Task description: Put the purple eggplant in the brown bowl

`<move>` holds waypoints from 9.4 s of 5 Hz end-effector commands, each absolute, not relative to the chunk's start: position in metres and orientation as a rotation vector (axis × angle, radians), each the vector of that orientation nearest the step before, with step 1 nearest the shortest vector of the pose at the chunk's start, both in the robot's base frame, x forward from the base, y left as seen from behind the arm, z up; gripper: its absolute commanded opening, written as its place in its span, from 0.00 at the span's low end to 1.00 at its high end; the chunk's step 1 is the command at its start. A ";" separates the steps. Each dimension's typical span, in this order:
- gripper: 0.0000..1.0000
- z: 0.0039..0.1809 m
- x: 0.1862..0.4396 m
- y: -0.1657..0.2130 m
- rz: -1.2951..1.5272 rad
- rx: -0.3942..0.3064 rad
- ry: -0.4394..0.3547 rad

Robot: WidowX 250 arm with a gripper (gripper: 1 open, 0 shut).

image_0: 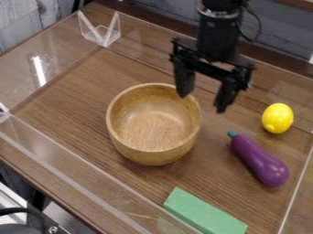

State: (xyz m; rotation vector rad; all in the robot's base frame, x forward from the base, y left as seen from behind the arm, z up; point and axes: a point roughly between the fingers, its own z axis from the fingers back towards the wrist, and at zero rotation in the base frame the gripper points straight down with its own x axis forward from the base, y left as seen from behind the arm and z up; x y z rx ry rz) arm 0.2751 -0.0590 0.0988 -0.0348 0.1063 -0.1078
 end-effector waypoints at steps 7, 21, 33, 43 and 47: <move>1.00 0.068 0.274 -0.125 -0.004 -0.119 -0.036; 0.00 0.084 0.282 -0.120 0.053 -0.117 -0.036; 0.00 0.114 0.255 -0.013 0.187 -0.067 -0.086; 1.00 0.085 0.264 -0.011 0.228 -0.072 -0.067; 1.00 0.133 0.291 -0.010 0.245 -0.154 -0.175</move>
